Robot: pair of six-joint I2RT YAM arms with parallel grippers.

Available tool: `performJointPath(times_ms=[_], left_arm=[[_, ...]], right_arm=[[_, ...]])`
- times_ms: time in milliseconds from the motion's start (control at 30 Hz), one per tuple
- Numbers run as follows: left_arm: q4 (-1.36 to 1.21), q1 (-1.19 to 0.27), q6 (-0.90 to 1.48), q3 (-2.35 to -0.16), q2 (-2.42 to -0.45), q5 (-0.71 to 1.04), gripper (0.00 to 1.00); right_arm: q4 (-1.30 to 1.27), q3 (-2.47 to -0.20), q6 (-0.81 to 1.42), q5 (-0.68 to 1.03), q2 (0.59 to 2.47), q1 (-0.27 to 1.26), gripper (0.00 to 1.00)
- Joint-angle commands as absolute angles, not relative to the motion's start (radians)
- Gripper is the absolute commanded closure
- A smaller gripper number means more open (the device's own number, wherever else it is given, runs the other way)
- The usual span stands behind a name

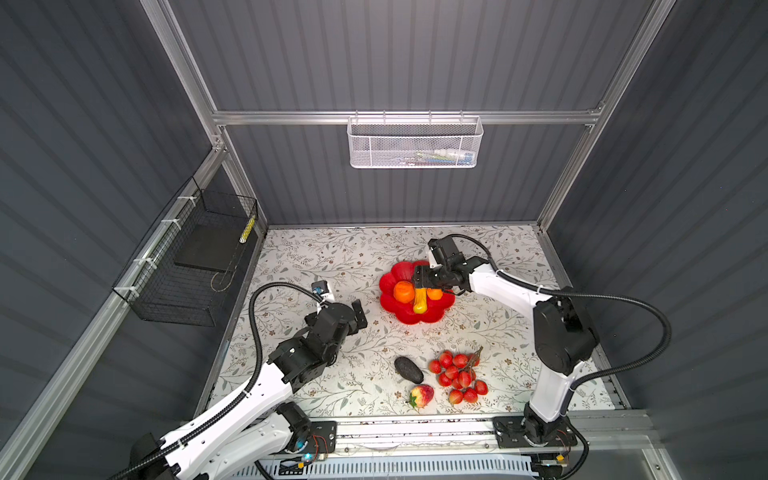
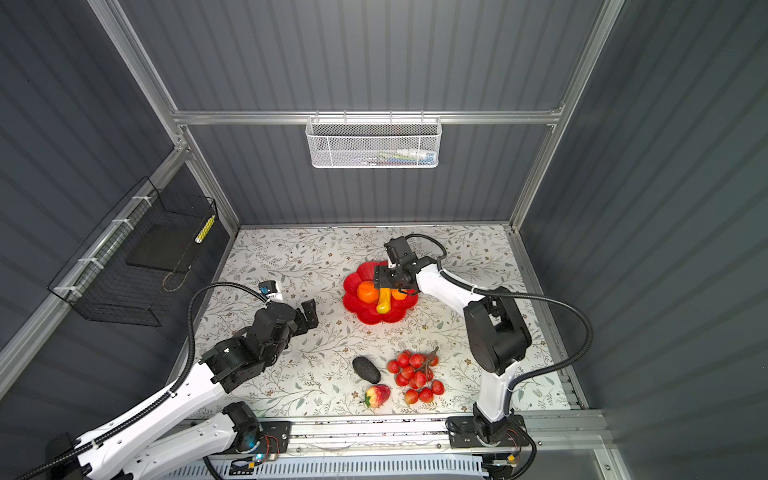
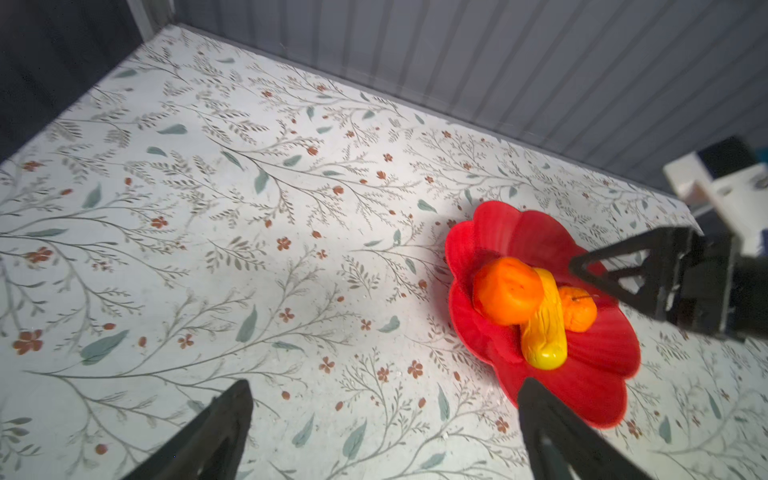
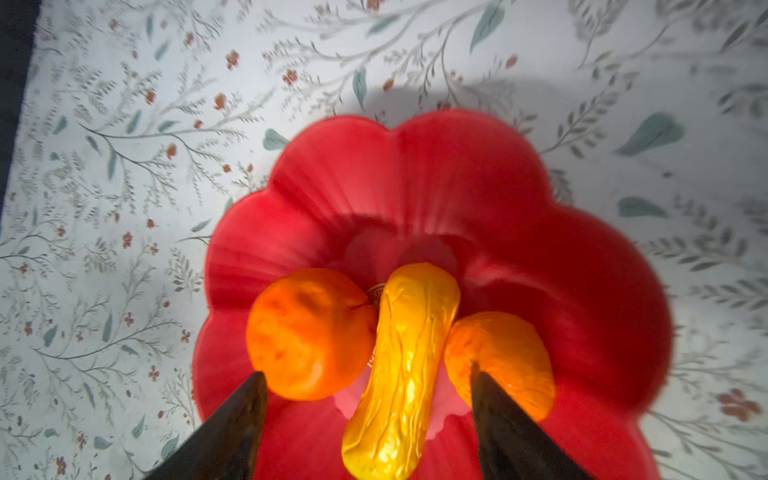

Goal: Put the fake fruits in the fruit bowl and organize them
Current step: 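Lay the yellow squash in the bowl and open the right gripper, then grasp the dark avocado with the left gripper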

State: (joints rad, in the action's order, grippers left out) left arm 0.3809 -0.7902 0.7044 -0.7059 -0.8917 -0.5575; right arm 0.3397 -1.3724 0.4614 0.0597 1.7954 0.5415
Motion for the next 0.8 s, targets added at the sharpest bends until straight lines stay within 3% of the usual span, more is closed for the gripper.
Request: performJointPath(times_ms=[0, 167, 333, 600, 767], left_arm=[[0.384, -0.787, 0.724, -0.738, -0.933, -0.346, 0.03], [0.392, -0.874, 0.773, -0.724, -0.993, -0.220, 0.05], [0.426, -0.988, 0.855, -0.717, -1.059, -0.138, 0.05], [0.421, -1.201, 0.955, -0.735, -1.203, -0.180, 0.04], [0.405, -1.236, 0.962, -0.776, -1.322, -0.178, 0.02]], right_arm=[[0.324, -1.357, 0.442, 0.013, 1.678, 0.524, 0.17], [0.245, -1.242, 0.434, -0.045, 1.529, 0.499, 0.02], [0.222, -1.158, 0.425, -0.094, 1.440, 0.477, 0.01], [0.226, -1.097, 0.431, -0.103, 1.405, 0.456, 0.01], [0.223, -1.089, 0.433, -0.095, 1.392, 0.449, 0.01]])
